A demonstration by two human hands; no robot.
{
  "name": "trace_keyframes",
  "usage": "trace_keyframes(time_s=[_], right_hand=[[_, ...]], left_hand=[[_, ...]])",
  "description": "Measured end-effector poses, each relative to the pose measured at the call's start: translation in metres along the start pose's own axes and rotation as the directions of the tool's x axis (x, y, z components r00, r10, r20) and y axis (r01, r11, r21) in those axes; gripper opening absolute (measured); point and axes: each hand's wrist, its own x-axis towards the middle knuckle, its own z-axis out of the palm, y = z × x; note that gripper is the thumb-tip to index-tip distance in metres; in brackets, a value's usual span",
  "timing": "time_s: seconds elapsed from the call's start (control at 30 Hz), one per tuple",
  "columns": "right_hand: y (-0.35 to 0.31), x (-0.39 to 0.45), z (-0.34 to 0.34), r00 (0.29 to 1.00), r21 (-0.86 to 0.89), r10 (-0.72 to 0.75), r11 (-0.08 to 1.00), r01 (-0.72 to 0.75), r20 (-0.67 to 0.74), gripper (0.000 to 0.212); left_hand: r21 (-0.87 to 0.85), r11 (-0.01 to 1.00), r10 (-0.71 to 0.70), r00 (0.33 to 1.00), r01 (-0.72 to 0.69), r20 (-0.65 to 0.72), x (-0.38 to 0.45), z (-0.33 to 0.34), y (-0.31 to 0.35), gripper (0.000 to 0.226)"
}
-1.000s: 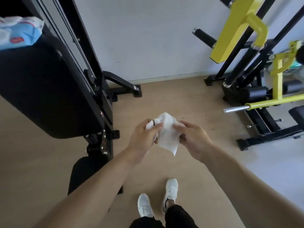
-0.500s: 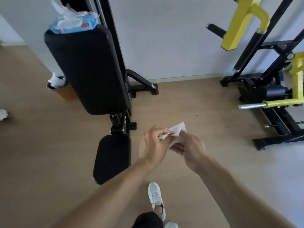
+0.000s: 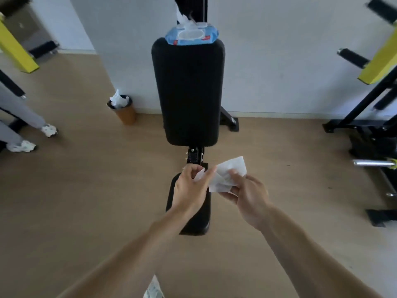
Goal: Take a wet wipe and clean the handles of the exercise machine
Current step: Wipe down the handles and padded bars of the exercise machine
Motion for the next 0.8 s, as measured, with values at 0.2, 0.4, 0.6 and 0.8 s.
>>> trace_keyframes(time_s=[0.2, 0.4, 0.6, 0.8], right_hand=[[0.011, 0.031, 0.134, 0.997, -0.026, -0.049, 0.998, 0.051, 0.065, 0.030], [0.009, 0.062, 0.263, 0.987, -0.052, -0.129, 0.990, 0.134, 0.101, 0.033], [-0.016, 0.103, 0.345, 0.961, -0.168, -0.224, 0.953, 0.251, 0.162, 0.034], [-0.029, 0.149, 0.412, 0.971, -0.210, -0.165, 0.957, 0.200, 0.175, 0.023]], left_hand=[[-0.037, 0.996, 0.086, 0.981, -0.080, 0.172, 0.060, -0.120, -0.036, 0.023], [-0.090, 0.992, 0.095, 0.992, -0.087, 0.088, 0.126, -0.233, -0.049, 0.020], [-0.117, 0.984, 0.133, 0.991, -0.132, 0.002, 0.181, -0.299, -0.040, 0.027], [-0.048, 0.994, 0.087, 0.986, -0.094, -0.142, 0.227, -0.344, -0.043, 0.029]])
